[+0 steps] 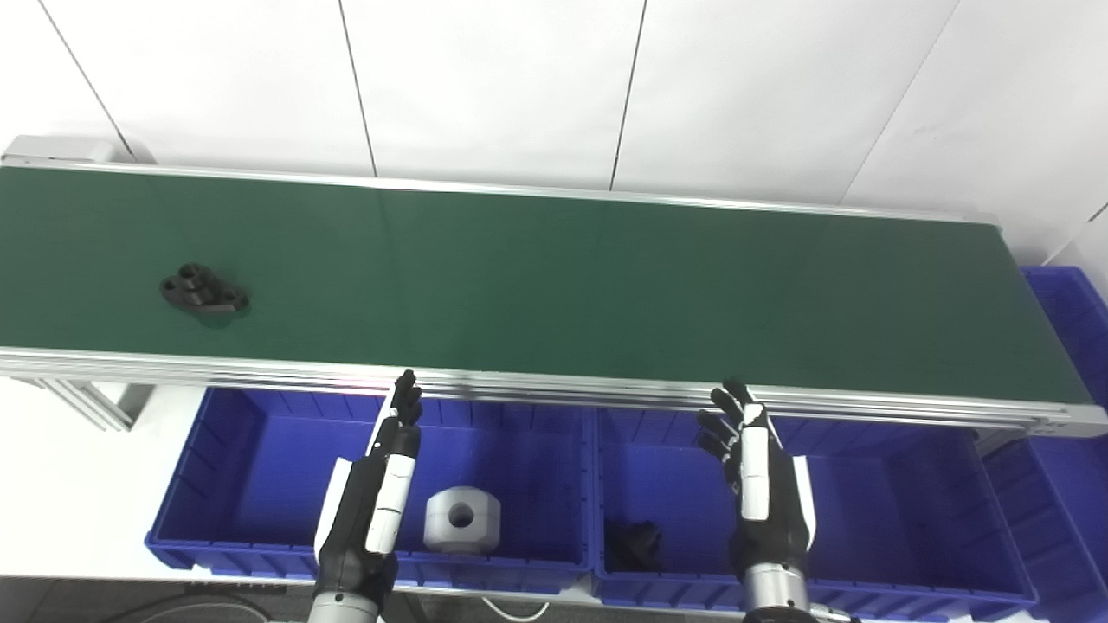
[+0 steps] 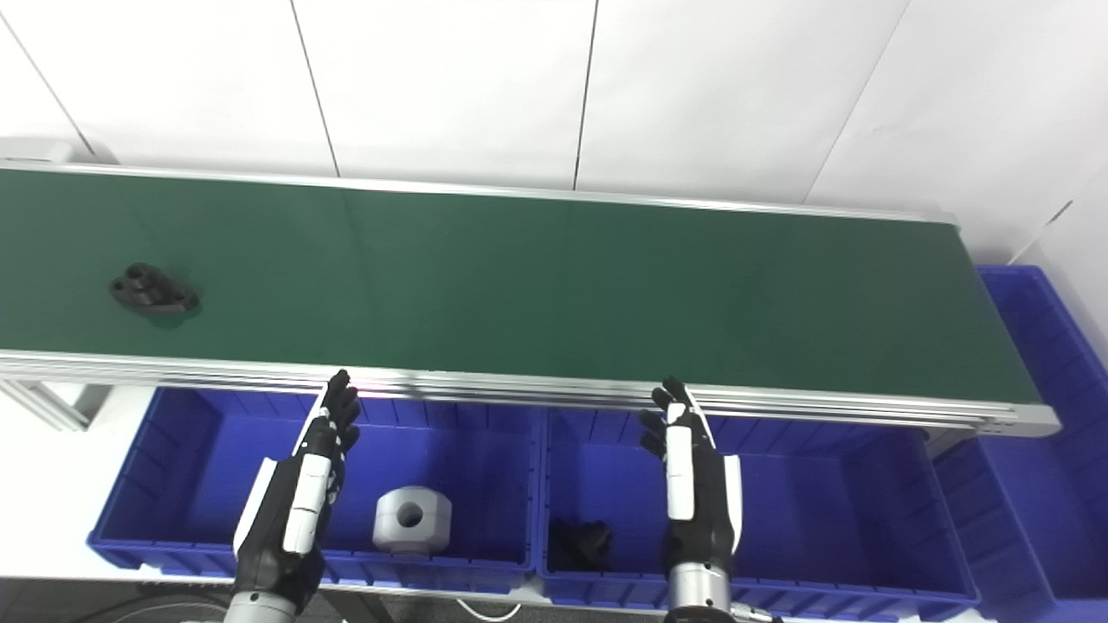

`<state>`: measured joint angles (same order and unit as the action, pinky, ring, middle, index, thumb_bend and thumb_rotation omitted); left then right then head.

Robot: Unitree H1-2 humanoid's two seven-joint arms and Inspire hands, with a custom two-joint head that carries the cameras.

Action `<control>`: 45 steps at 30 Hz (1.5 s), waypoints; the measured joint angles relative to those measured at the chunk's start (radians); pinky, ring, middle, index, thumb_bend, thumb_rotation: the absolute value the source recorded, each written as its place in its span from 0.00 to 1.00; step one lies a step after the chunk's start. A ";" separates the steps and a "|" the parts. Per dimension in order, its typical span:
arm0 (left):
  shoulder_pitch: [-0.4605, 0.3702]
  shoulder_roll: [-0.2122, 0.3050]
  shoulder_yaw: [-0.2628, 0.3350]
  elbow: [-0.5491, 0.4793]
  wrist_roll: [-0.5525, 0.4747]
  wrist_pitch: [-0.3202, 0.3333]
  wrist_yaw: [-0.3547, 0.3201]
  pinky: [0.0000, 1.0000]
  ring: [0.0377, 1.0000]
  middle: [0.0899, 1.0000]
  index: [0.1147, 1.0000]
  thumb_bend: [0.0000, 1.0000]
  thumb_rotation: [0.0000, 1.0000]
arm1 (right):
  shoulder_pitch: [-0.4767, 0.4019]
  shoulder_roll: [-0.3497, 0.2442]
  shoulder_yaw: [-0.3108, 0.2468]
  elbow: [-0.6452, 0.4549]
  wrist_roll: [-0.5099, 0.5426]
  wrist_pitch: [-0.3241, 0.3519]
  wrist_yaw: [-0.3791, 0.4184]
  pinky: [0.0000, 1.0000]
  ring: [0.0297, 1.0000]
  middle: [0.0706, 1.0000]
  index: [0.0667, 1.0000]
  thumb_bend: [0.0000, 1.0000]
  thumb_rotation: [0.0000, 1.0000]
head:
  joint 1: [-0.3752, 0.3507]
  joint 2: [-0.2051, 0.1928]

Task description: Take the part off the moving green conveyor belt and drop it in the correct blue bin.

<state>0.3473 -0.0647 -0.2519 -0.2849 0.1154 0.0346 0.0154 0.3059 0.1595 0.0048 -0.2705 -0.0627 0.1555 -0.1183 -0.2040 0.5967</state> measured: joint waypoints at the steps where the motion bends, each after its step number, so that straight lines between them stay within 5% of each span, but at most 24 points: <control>1: -0.004 0.000 0.003 0.005 0.006 -0.008 0.007 1.00 1.00 1.00 1.00 0.59 1.00 | 0.000 -0.002 0.002 0.002 -0.001 -0.013 0.000 0.86 0.85 0.89 0.90 0.84 1.00 | 0.000 0.000; 7: -0.017 -0.001 0.014 0.032 0.023 -0.058 0.012 1.00 1.00 1.00 1.00 0.61 1.00 | 0.002 -0.027 0.020 0.015 -0.011 -0.050 0.003 0.88 0.86 0.90 0.90 0.86 1.00 | 0.005 -0.009; 38: -0.017 -0.026 0.023 0.038 0.015 -0.059 0.005 1.00 1.00 1.00 1.00 0.61 1.00 | 0.004 -0.048 0.029 0.029 -0.003 -0.053 0.008 0.92 0.89 0.92 0.92 0.89 1.00 | 0.028 -0.006; 45: -0.017 -0.026 0.021 0.038 0.022 -0.058 0.004 1.00 1.00 1.00 1.00 0.62 1.00 | -0.001 -0.079 0.041 0.044 0.011 -0.099 0.038 0.98 0.94 0.95 0.95 0.91 1.00 | 0.029 -0.006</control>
<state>0.3298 -0.0904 -0.2307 -0.2468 0.1379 -0.0237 0.0193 0.3054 0.0807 0.0461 -0.2266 -0.0514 0.0562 -0.0801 -0.1749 0.5906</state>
